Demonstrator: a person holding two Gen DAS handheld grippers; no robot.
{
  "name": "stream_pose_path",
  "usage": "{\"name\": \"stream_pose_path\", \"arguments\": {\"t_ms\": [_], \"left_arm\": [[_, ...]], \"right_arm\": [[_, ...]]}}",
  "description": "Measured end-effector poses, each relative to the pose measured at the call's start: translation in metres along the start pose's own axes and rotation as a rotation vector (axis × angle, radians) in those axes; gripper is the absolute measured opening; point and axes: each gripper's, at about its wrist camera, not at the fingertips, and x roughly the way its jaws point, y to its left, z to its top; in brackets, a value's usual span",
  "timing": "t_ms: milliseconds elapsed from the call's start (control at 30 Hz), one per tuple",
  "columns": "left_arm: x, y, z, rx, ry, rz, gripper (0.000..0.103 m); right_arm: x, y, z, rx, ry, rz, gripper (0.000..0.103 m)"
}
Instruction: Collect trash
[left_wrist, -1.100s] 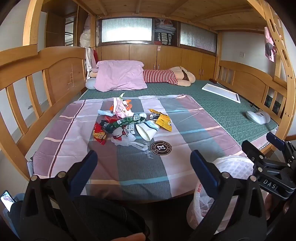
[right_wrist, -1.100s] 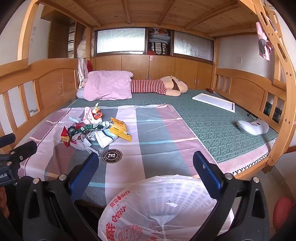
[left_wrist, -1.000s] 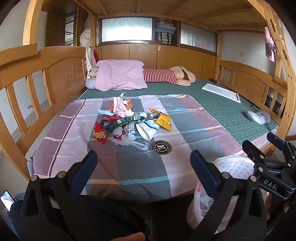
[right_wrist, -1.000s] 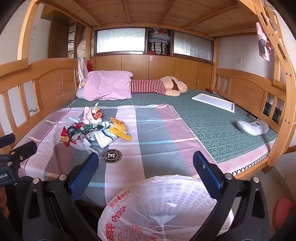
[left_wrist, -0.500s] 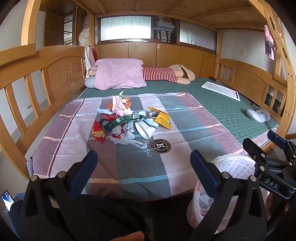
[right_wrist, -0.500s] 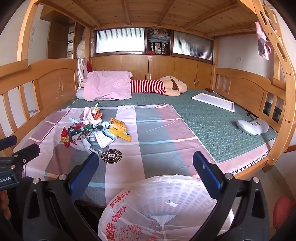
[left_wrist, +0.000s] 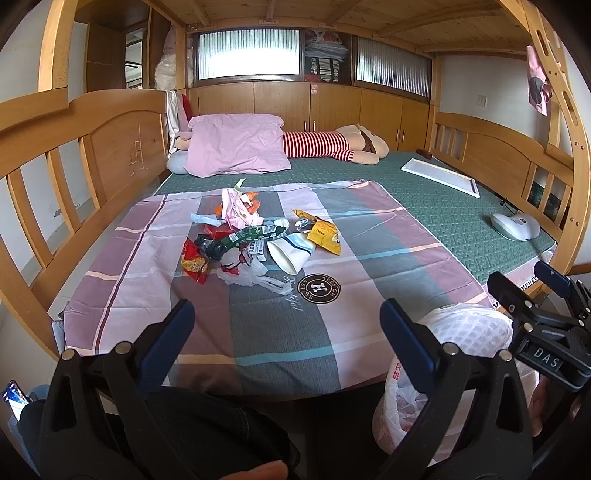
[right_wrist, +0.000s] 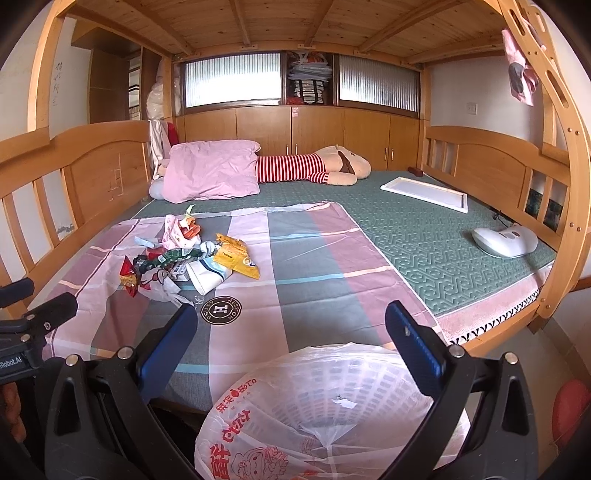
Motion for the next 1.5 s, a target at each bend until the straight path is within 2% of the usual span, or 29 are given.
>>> {"name": "stream_pose_path", "arguments": {"t_ms": [1500], "left_arm": [[0.0081, -0.0034, -0.0055, -0.002, 0.011, -0.004, 0.100]], "right_arm": [[-0.0007, -0.0027, -0.0031, 0.009, -0.002, -0.006, 0.100]]}}
